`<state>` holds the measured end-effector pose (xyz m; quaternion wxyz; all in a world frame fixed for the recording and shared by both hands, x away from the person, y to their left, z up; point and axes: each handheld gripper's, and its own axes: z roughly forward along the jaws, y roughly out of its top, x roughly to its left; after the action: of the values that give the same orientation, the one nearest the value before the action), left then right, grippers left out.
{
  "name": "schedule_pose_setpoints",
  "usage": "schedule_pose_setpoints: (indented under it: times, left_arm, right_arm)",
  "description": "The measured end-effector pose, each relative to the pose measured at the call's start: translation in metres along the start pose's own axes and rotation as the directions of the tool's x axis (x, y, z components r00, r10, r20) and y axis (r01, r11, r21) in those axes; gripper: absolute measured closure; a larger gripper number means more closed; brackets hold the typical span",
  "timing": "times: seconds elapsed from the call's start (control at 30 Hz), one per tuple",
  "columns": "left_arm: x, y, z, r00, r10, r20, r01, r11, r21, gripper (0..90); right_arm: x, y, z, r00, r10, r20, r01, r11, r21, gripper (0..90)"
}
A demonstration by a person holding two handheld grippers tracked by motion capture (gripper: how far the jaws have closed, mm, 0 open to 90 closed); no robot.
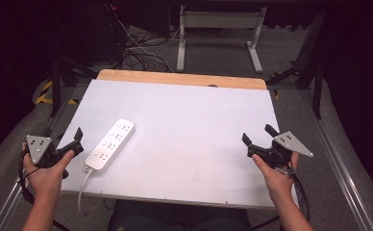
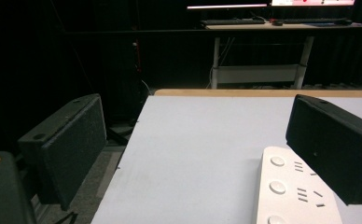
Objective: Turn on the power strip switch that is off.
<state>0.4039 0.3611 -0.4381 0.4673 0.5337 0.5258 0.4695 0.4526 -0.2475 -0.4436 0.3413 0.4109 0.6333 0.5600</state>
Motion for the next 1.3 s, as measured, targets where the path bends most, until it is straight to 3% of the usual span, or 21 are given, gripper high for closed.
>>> schedule_pose_setpoints:
  times: [0.93,1.03,1.07,1.17,1.3]
  left_arm:
    - [-0.0016,0.0016,0.0042,1.0000,0.005,0.003,-0.005,1.0000,-0.006,13.8]
    - [-0.0011,0.0017,0.0038,0.9999,0.008,0.014,-0.008,1.0000,0.002,42.4]
    - [-0.0001,0.0027,0.0032,0.9992,0.007,0.040,-0.007,0.9999,0.014,52.9]
    - [0.0004,0.0044,0.0022,0.9988,0.004,0.048,-0.004,1.0000,0.007,70.8]
    - [0.0017,0.0062,-0.0004,0.9978,0.006,0.066,-0.006,1.0000,-0.002,84.4]
  right_arm:
    - [0.0004,0.0000,-0.0035,0.9999,-0.016,0.000,0.016,1.000,0.003,8.9]
    - [0.0003,-0.0003,-0.0030,0.9998,-0.019,0.001,0.019,1.000,0.007,8.9]
    - [0.0004,-0.0003,-0.0030,0.9998,-0.019,0.000,0.019,1.000,0.007,8.9]
    - [0.0004,-0.0001,-0.0034,0.9999,-0.016,-0.002,0.016,1.000,0.004,8.9]
    - [0.0002,0.0001,-0.0039,0.9999,-0.014,0.000,0.014,1.000,0.001,8.9]
